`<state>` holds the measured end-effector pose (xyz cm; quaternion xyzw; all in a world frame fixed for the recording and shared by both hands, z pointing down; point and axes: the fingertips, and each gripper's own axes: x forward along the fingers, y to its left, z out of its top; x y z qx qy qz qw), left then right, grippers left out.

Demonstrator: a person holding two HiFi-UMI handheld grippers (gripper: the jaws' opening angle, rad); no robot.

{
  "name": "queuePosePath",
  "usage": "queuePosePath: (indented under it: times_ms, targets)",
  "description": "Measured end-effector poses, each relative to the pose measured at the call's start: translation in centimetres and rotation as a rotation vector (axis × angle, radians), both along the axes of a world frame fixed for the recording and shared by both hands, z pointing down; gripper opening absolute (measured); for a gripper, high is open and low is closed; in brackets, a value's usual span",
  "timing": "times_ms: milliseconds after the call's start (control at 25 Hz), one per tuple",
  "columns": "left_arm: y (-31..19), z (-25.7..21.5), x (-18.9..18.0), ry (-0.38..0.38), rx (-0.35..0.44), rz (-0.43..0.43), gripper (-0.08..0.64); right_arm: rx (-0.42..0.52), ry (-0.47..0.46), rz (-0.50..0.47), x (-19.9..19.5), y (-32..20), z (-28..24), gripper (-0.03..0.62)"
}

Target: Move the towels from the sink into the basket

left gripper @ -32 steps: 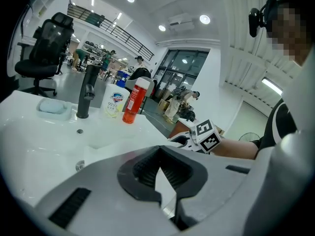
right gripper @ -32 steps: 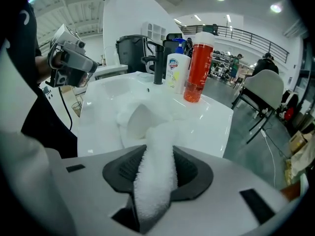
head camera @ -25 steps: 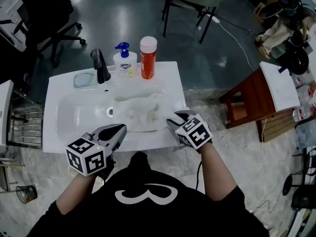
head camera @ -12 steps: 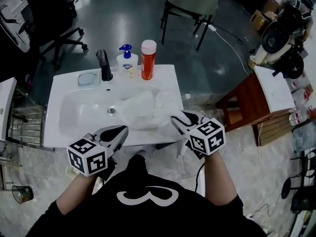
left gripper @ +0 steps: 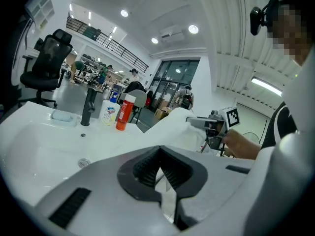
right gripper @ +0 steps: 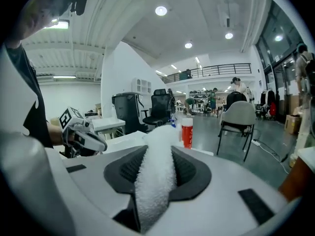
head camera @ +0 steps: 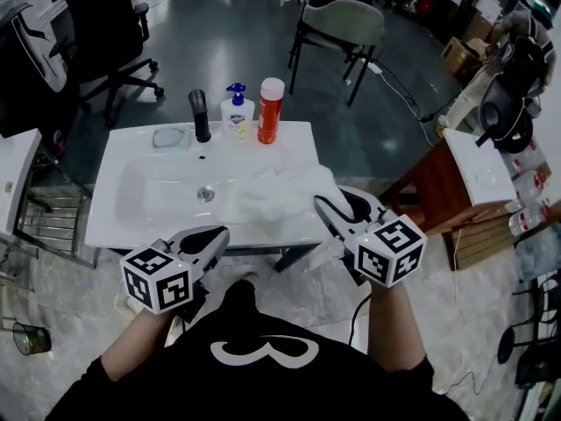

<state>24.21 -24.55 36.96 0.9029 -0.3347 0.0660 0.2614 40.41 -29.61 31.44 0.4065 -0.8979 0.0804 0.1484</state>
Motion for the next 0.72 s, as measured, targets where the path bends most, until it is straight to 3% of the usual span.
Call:
queuePosePath:
  times_ms: [280, 720]
  targets:
    - [3.3, -1.6, -0.7, 0.015, 0.034, -0.024, 0.005, 0.104, -0.129, -0.008, -0.2, 3.6, -4.8, 0.123]
    - [8.2, -4.4, -3.9, -0.018, 0.096, -0.095, 0.005, 0.272, -0.384, -0.141, -2.5, 10.1, -13.8, 0.123]
